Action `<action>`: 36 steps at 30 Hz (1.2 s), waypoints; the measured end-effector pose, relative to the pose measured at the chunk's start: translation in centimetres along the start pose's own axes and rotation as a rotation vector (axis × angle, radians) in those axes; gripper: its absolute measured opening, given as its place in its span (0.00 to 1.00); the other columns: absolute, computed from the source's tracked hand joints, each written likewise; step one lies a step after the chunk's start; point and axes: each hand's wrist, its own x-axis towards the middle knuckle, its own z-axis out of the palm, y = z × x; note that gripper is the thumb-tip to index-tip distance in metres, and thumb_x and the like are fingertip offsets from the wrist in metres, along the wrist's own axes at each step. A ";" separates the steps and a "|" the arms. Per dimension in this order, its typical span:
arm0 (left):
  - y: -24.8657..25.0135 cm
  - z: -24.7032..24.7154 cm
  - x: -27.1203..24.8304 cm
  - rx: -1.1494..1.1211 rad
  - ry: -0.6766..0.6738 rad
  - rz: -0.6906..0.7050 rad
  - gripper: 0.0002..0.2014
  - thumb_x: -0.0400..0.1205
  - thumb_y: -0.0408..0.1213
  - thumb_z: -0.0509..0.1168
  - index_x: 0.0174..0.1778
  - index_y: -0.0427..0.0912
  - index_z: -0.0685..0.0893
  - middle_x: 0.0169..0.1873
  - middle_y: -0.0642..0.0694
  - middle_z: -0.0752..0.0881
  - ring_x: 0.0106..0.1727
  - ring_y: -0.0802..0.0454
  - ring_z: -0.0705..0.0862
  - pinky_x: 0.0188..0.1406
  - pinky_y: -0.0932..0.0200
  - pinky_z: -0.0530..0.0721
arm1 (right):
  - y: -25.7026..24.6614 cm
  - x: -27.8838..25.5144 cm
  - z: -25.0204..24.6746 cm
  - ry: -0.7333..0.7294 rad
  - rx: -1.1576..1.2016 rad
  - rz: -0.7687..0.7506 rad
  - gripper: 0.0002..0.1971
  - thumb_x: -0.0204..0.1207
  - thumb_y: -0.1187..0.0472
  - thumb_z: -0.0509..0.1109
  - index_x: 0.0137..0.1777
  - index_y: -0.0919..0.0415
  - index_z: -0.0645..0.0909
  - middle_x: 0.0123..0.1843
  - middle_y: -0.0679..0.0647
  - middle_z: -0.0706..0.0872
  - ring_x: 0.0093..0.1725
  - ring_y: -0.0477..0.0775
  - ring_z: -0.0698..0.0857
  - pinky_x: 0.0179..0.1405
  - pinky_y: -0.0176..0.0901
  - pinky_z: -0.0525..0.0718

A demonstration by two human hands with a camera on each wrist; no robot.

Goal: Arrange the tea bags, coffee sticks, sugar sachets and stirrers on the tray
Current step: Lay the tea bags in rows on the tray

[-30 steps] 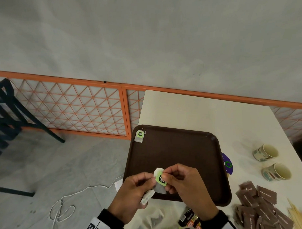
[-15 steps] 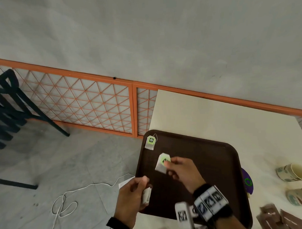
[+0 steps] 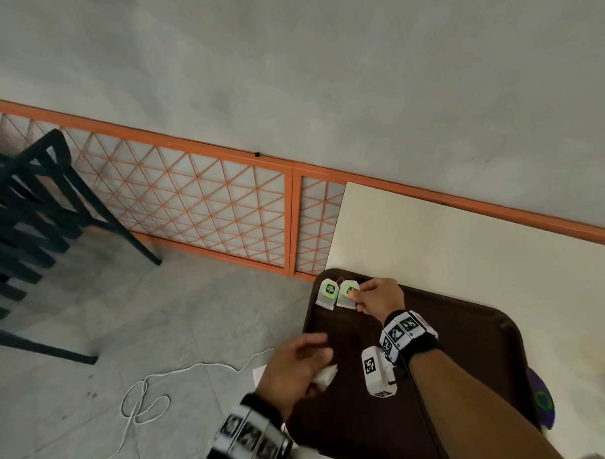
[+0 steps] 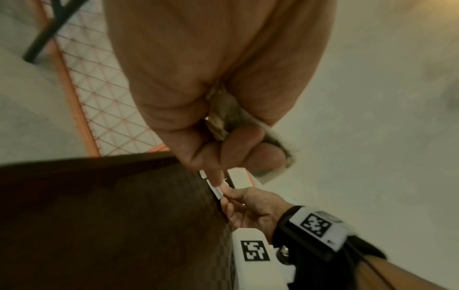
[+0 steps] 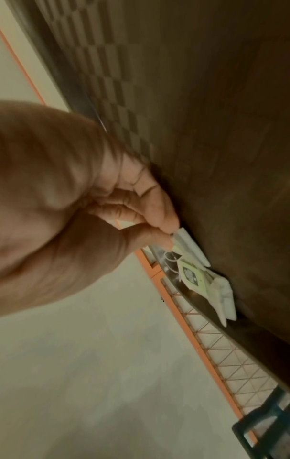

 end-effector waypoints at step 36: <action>1.2 3.6 -2.1 -0.064 -0.263 0.027 0.24 0.84 0.23 0.62 0.74 0.45 0.71 0.69 0.38 0.79 0.68 0.40 0.82 0.65 0.42 0.84 | 4.0 -17.1 -6.9 -0.381 0.122 -0.336 0.09 0.77 0.60 0.76 0.57 0.53 0.86 0.35 0.54 0.89 0.28 0.47 0.85 0.29 0.34 0.82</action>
